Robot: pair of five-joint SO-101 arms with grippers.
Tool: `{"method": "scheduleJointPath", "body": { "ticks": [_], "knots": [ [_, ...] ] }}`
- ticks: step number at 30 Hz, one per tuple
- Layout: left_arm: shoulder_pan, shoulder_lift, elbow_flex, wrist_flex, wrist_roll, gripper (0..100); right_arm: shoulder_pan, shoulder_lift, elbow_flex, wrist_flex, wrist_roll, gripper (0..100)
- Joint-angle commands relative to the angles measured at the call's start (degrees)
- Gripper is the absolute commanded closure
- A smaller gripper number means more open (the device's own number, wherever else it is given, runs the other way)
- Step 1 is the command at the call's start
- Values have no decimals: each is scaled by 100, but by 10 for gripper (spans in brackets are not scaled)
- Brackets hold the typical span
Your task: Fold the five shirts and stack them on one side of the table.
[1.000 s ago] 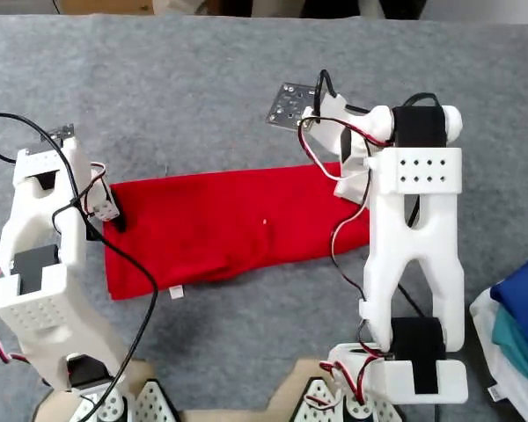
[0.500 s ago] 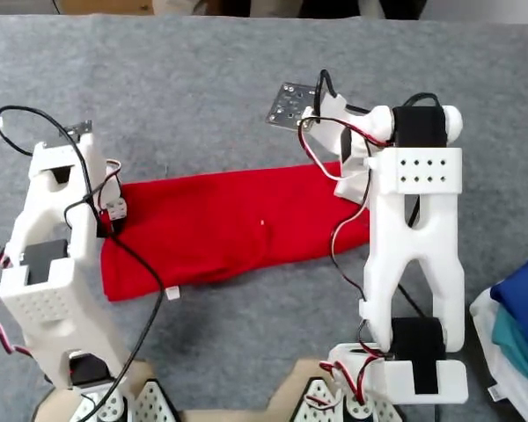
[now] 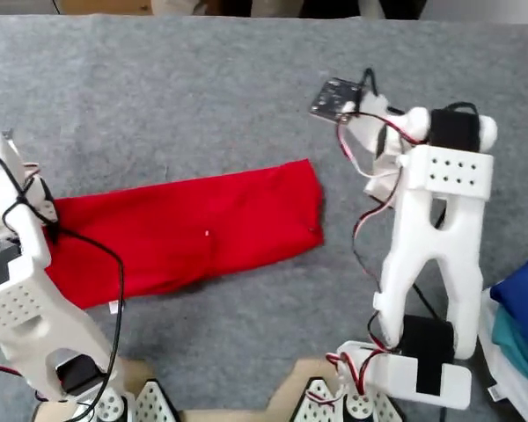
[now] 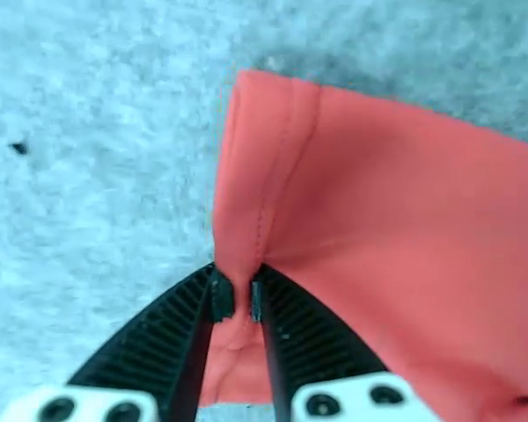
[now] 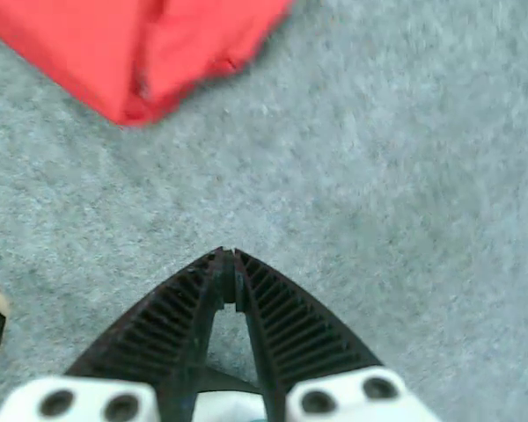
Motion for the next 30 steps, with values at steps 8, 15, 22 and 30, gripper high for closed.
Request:
{"method": "scheduleJointPath", "body": {
  "ticks": [8,15,22,30],
  "knots": [
    [1169,-110,-1169,1257,475,982,796,-277,1965,-3024,-949,994],
    [2145,-119,-1196,1266,1187,982,769,-251,4101,-6110,-2541,994],
    [3279,-119,-1987,1266,1837,982,963,-242,5165,-7710,-3420,994],
    [4422,-101,-3024,1266,2110,982,1895,-268,5218,-8545,-4185,994]
  ]
}}
